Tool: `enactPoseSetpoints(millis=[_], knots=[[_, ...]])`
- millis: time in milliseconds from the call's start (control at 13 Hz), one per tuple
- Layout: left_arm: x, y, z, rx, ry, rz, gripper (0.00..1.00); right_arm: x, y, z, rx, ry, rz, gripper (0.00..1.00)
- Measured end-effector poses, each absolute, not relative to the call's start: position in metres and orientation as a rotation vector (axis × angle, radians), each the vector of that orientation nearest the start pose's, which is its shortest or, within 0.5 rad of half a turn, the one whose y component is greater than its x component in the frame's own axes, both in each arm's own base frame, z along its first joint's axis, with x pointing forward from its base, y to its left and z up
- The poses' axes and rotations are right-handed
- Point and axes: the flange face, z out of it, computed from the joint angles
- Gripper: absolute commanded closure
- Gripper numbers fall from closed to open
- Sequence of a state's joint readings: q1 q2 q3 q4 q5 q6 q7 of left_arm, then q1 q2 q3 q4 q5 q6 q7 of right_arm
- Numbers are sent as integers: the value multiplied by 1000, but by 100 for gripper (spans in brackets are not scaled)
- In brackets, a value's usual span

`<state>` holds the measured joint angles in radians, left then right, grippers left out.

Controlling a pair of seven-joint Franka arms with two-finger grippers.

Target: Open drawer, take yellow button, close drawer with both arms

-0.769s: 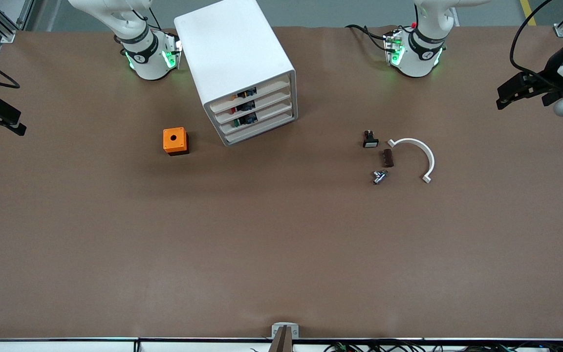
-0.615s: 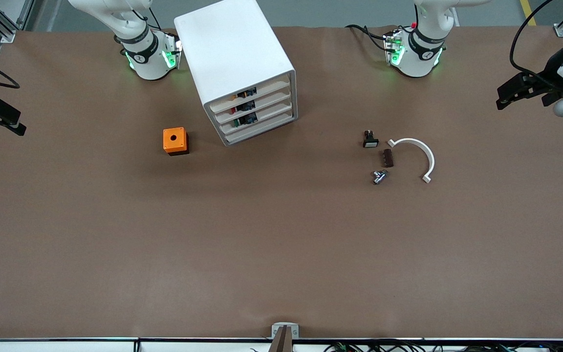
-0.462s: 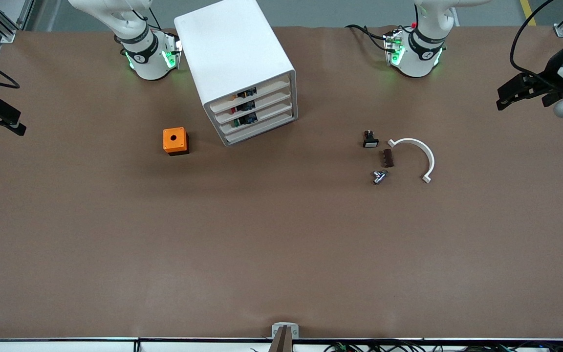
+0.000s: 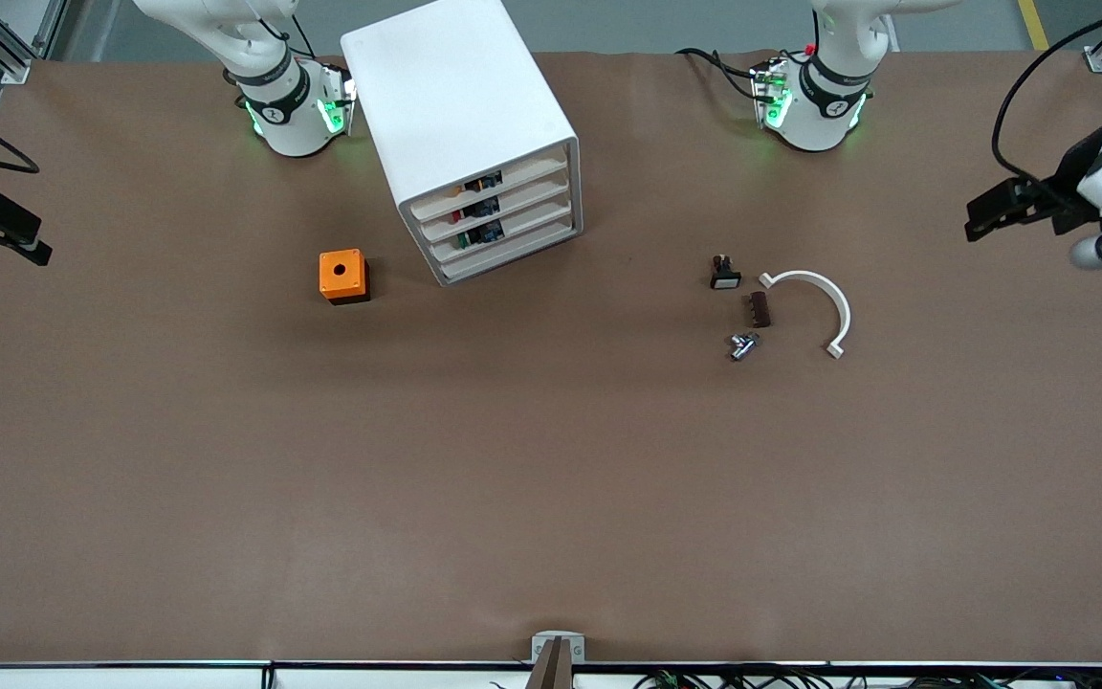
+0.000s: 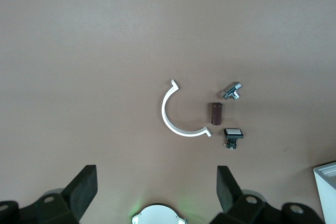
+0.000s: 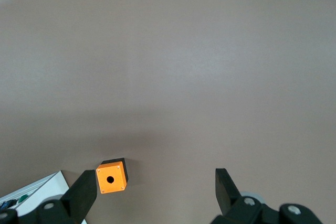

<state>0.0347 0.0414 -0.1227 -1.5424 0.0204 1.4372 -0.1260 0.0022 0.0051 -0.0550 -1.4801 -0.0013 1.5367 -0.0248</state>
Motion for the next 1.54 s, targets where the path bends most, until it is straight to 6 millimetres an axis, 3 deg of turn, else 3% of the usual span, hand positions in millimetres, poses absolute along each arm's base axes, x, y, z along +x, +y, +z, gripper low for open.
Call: enactPoseSetpoints(millis=[154, 308, 538, 769, 1000, 1154, 1308, 1538], knots=[[564, -59, 573, -3091, -65, 308, 0, 552, -29, 661, -3144, 44, -80, 0], [579, -88, 535, -3065, -123, 390, 0, 552, -29, 661, -3144, 44, -79, 0], [603, -154, 473, -3003, -271, 487, 0, 552, -29, 660, -3144, 44, -78, 0], [614, -216, 409, -2958, -568, 588, 0, 552, -29, 660, -3144, 44, -77, 0], [615, -239, 350, -2832, -884, 750, 0, 553, -29, 659, -3144, 44, -75, 0], [615, -243, 314, -2748, -985, 826, 0, 553, -29, 658, -3144, 43, -72, 0], [613, -249, 296, -2660, -1098, 849, 0, 553, -29, 657, -3144, 42, -70, 0], [605, -273, 289, -2460, -1406, 926, 0, 553, -27, 657, -3144, 37, -72, 0]])
